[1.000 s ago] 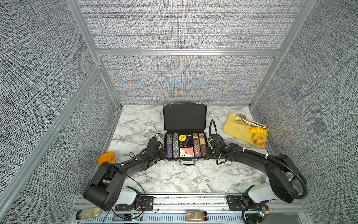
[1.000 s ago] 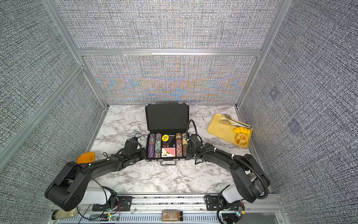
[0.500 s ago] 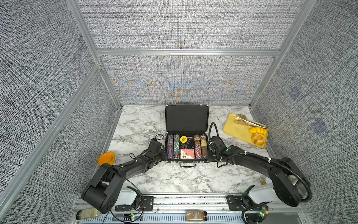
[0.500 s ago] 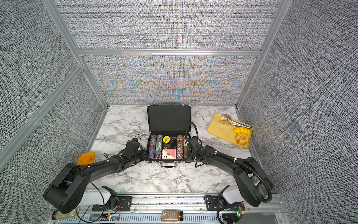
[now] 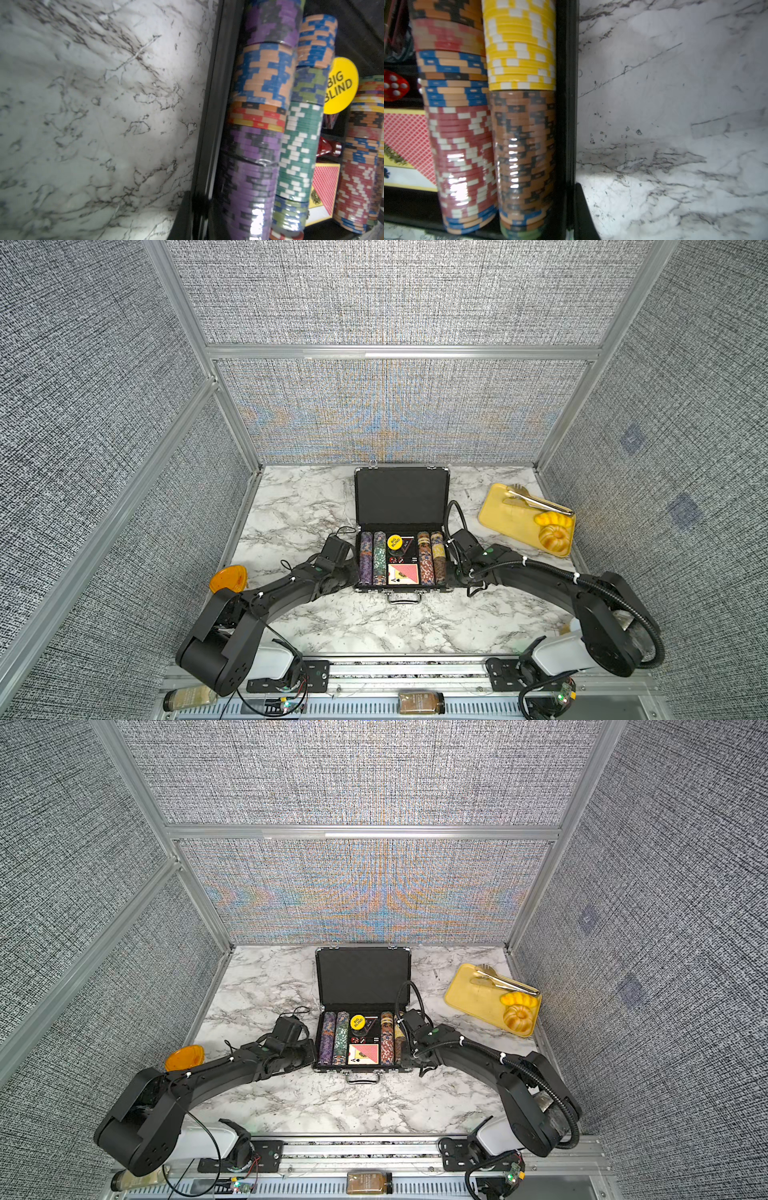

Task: Close the poker set cases
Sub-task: Move the poker set case to the center of the board, then close the lid of the poker set case.

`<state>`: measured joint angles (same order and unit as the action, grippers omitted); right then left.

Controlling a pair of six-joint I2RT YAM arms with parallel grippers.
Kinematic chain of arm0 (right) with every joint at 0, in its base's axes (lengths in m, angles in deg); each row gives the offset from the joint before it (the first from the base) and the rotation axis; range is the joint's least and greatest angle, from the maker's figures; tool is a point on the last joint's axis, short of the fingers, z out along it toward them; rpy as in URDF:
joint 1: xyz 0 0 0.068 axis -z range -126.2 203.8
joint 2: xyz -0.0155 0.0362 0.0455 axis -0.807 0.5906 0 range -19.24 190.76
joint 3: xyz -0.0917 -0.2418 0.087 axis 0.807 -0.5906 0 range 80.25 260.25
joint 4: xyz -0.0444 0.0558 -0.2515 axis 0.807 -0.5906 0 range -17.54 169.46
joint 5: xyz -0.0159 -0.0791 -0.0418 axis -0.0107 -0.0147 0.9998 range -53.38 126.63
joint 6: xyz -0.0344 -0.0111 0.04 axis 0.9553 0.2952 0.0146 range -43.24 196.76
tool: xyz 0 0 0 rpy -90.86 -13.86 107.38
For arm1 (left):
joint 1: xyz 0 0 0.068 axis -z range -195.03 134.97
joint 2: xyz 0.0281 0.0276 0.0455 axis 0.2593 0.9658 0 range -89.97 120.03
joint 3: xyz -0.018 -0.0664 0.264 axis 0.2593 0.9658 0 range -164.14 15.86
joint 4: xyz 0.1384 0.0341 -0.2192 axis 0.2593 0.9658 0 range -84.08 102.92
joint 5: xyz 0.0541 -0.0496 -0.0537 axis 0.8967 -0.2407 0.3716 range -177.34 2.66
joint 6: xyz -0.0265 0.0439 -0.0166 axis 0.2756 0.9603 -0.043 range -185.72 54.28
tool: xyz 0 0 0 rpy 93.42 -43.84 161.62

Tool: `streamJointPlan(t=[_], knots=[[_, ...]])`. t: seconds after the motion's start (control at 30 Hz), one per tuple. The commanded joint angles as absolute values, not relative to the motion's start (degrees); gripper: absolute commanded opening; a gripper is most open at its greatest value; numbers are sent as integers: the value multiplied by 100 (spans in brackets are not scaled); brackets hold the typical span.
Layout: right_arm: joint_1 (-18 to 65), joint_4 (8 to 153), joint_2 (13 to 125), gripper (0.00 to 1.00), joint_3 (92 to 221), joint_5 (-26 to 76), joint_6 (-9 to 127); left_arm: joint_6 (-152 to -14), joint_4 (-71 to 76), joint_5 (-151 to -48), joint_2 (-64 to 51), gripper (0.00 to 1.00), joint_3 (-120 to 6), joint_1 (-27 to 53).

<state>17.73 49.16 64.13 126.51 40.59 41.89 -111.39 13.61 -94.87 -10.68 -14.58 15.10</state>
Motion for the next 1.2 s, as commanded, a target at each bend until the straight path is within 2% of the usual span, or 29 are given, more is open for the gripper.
streamJointPlan(t=[0.0,0.17,0.43,0.67,0.9,1.0,1.07,1.17], knots=[[1768,3137,6353,8,12648,4057,4213,-11529,3942,-9810,-1011,0,-1339,1511],[1837,3105,6176,15,12784,4118,4214,-11497,4128,-9612,-1100,11,-1577,1517],[2027,3124,6177,24,13027,4190,4383,-11402,4245,-9465,-1050,20,-1897,1512],[2311,2931,5911,31,13495,4200,4602,-11278,4679,-9042,-1247,33,-2542,1495],[3070,3111,5845,46,14032,3958,5131,-10918,4702,-8554,-1295,42,-3217,1422],[3543,3459,5916,52,14360,3592,5307,-10703,4424,-8251,-1339,46,-3314,1348],[3839,3724,6037,59,14645,3331,5416,-10523,4118,-8259,-1390,50,-3306,1208],[4201,4063,6353,64,15162,2894,5559,-10294,3756,-8406,-1428,55,-3297,969]])
